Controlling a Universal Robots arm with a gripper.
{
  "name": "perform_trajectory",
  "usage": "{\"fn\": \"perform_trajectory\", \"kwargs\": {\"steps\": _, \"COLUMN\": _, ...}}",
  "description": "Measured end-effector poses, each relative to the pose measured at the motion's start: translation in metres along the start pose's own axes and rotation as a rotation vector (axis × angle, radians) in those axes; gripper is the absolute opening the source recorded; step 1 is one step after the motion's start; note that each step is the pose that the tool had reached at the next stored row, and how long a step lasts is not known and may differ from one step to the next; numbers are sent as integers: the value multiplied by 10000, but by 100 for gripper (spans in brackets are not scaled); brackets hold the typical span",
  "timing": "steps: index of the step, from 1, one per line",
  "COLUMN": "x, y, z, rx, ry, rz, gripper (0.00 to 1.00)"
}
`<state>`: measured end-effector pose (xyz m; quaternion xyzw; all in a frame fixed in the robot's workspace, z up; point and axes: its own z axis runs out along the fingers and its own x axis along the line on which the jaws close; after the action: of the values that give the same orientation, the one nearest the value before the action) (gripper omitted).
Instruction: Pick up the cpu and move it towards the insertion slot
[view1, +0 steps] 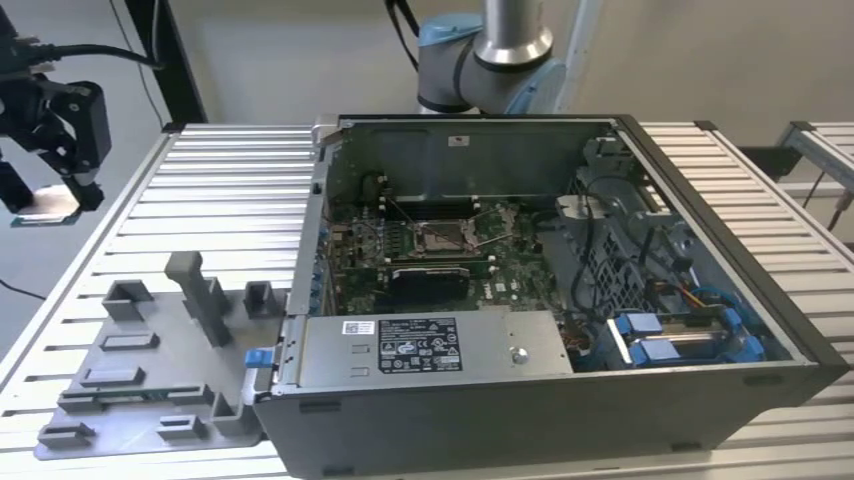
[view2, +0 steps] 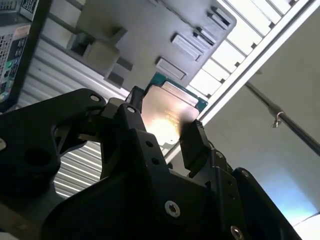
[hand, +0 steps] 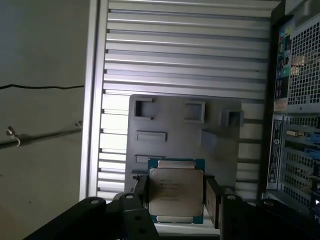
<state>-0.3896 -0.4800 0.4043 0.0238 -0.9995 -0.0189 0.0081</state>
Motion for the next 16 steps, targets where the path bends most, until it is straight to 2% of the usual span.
{"fn": "perform_trajectory", "kwargs": {"steps": 16, "x": -462, "y": 52, "z": -4, "rx": -1, "ry": -2, "rz": 0, "gripper": 0}}
